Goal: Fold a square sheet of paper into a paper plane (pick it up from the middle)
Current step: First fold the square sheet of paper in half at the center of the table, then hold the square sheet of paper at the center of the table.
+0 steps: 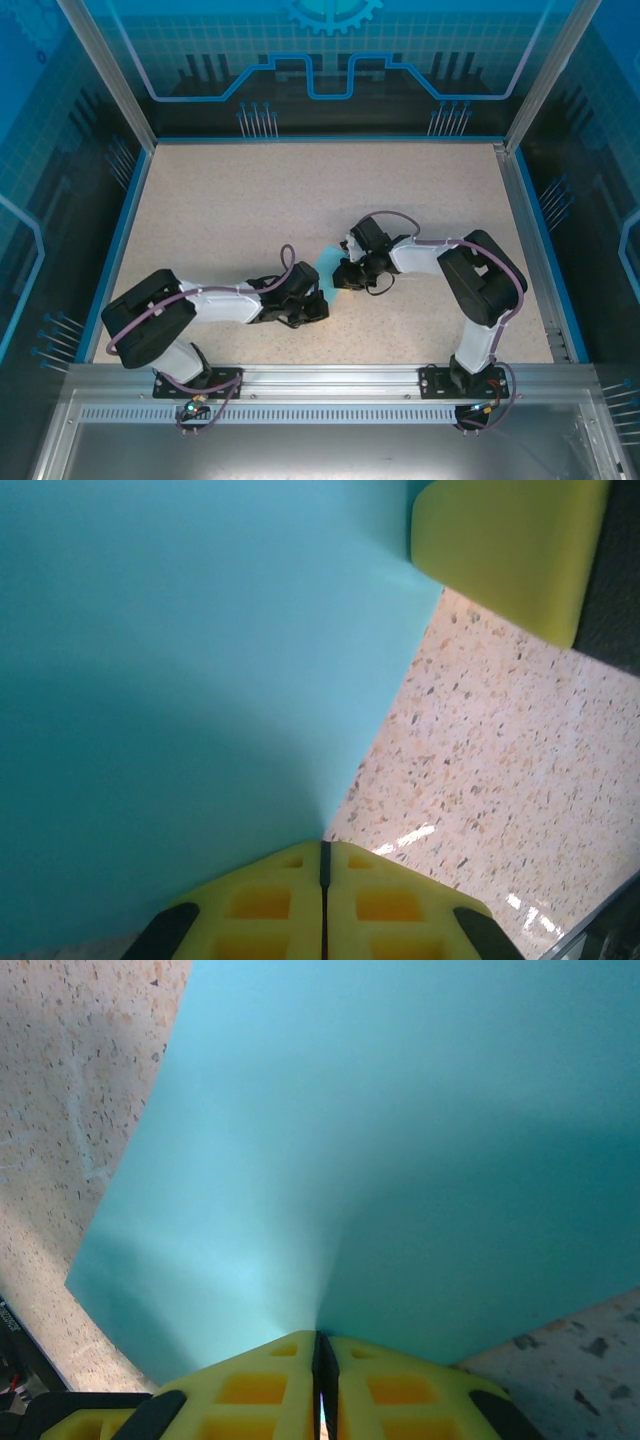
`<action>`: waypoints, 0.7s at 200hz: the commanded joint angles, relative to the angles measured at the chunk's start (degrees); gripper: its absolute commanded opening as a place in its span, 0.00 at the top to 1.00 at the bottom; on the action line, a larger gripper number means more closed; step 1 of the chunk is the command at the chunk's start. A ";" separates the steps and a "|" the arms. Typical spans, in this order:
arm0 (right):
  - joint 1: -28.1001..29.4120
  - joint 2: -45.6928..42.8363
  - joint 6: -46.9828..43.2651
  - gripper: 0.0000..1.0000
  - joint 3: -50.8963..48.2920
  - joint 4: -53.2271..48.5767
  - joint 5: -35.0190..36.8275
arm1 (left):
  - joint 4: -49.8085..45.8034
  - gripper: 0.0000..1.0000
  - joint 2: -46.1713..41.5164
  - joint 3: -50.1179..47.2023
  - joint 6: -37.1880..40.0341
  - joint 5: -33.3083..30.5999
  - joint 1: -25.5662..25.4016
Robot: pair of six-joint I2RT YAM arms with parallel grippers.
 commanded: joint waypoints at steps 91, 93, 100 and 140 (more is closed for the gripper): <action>-0.33 5.04 -0.73 0.87 -1.80 -3.81 5.27 | -6.31 0.93 -7.33 3.62 3.71 -6.93 -0.81; -0.33 5.04 -0.73 0.87 -1.77 -3.80 5.20 | -6.49 0.93 -7.07 3.75 3.79 -7.13 -0.80; -0.37 5.12 -0.73 0.87 -1.81 -3.72 5.11 | -7.25 0.93 -6.22 4.09 3.99 -7.87 -0.64; -0.25 5.48 -0.64 0.87 -1.82 -3.47 4.63 | -4.47 0.93 -1.52 4.48 3.74 -6.01 -0.10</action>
